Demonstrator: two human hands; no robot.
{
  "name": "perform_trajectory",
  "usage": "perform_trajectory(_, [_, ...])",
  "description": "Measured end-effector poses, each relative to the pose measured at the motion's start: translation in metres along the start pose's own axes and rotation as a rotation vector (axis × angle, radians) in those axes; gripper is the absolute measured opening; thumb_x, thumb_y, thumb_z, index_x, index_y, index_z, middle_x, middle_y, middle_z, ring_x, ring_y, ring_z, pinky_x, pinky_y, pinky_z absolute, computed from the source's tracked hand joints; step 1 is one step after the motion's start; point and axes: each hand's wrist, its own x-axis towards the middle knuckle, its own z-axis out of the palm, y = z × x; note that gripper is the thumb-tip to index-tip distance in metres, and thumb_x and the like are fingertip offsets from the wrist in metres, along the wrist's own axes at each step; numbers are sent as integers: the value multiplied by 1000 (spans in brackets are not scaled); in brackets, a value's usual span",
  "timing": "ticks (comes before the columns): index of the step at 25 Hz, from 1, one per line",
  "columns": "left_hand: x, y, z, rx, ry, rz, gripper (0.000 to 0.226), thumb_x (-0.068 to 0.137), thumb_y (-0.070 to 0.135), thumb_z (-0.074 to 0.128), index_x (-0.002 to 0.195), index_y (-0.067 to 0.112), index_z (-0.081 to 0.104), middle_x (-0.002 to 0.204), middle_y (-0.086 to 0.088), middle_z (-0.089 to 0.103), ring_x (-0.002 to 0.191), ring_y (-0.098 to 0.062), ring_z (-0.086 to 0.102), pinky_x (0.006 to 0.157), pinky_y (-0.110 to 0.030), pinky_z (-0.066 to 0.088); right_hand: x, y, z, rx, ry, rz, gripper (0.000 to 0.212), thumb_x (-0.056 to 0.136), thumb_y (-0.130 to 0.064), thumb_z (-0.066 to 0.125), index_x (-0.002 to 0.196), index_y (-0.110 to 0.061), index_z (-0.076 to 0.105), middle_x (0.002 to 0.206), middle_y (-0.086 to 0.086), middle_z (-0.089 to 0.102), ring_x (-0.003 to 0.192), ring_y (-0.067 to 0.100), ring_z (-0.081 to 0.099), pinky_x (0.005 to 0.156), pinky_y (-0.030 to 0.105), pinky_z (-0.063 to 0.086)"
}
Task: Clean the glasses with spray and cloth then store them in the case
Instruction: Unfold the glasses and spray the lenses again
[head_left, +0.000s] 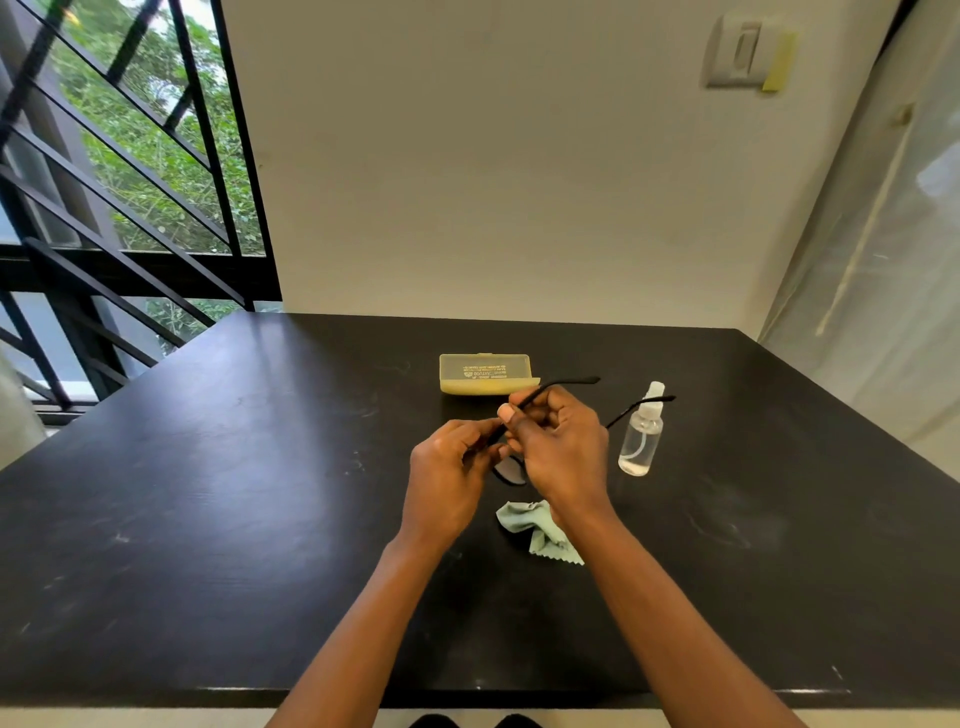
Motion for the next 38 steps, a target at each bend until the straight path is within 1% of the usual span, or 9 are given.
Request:
perform_trajectory(4, [0,-1,1,56,81,71,25,75,-4,68,99,3,70,85,-10,71,75,4,56,70,4,41,2,1,2,-28,-42,-15,7,84,-10,67,88,-16,65,75,-1,69,63,5,68,59,19,57])
perform_trajectory(12, [3,-5,3,26,159,1,22,76,-1,70,97,3,71,83,-8,72,72,17,50,67,5,40,3,4,0,-72,-69,-82,14,86,-16,65,99,-13,64,76,-14,62,64,-15,59,56,2,45])
perform_trajectory(18, [11,-21,1,-63,243,-230,24,79,11,70,103,6,69,91,-6,71,78,-7,65,73,-13,52,9,34,-30,-231,211,-393,7,88,-16,61,92,-13,66,79,-3,64,71,6,60,62,13,49])
perform_trajectory(21, [12,-25,1,-146,269,-344,26,80,10,69,105,5,68,96,-9,71,86,-16,67,79,-33,57,24,57,-48,-362,408,-365,8,84,-16,67,85,-10,62,82,5,61,73,18,54,63,27,46])
perform_trajectory(24, [12,-27,3,-230,268,-433,28,80,9,69,107,4,67,98,-11,71,88,-17,67,81,-35,56,40,84,-62,-588,547,-180,34,77,-21,73,104,-6,58,109,19,50,96,30,43,78,31,34])
perform_trajectory(26, [12,-28,5,-271,281,-476,28,80,8,68,108,4,67,98,-11,70,87,-17,67,81,-36,56,46,94,-67,-634,492,-72,56,76,-24,75,123,-9,48,125,23,37,110,36,36,87,27,24])
perform_trajectory(29, [12,-29,9,-320,298,-528,27,81,6,67,108,3,66,97,-11,70,86,-17,66,80,-35,56,51,102,-70,-583,343,-102,75,80,-19,71,138,-28,25,131,24,32,114,35,39,86,32,32])
perform_trajectory(33, [12,-28,12,-373,317,-565,27,81,6,66,109,4,66,95,-6,68,88,-17,66,81,-35,56,55,99,-71,-589,279,-55,69,89,-11,59,145,-25,21,123,23,47,103,29,52,78,32,40])
perform_trajectory(38, [13,-30,15,-420,334,-563,26,82,5,66,108,5,66,95,-5,68,88,-15,66,82,-35,55,43,87,-60,-445,197,-161,68,88,-5,58,145,-20,24,126,20,45,97,15,43,79,28,40])
